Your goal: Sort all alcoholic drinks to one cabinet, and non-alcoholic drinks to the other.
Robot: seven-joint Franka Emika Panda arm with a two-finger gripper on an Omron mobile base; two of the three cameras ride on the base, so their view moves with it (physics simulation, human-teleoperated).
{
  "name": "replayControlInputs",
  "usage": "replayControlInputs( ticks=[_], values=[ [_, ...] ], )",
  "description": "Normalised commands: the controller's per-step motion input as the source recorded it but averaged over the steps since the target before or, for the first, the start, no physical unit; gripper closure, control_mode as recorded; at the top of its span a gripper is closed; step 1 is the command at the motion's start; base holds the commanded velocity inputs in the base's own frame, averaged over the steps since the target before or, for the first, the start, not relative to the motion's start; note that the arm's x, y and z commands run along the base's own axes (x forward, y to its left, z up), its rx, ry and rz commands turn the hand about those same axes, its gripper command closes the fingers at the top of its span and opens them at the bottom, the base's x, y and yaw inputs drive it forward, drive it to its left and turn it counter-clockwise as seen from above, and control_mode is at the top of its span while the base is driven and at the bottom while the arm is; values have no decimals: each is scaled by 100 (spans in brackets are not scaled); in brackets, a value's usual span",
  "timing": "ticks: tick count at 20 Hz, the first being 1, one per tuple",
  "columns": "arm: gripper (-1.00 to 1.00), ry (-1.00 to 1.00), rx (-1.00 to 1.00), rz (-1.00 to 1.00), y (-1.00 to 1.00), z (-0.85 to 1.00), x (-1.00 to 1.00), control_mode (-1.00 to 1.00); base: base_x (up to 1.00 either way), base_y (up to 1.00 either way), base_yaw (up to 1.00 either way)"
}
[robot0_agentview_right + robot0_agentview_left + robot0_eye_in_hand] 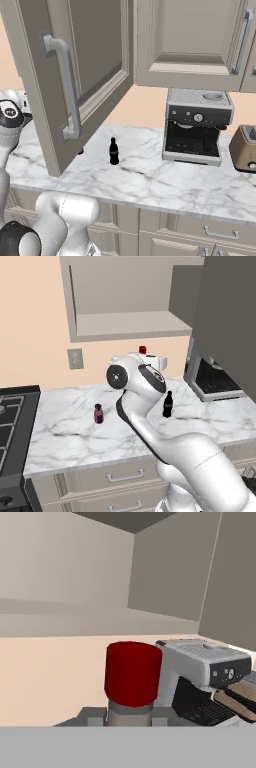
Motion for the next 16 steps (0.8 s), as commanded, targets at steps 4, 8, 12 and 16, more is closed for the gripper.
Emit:
replayControlInputs(
  ticks=[4,8,12,16],
  values=[
    [100,-5,-5,16,0,81,0,-100,0,0,0],
    [100,-3,-7,8,0,85,0,-100,0,0,0],
    [100,0,-8,1,0,82,0,-100,0,0,0],
    [100,0,-7,0,0,83,0,-100,0,0,0]
  ],
)
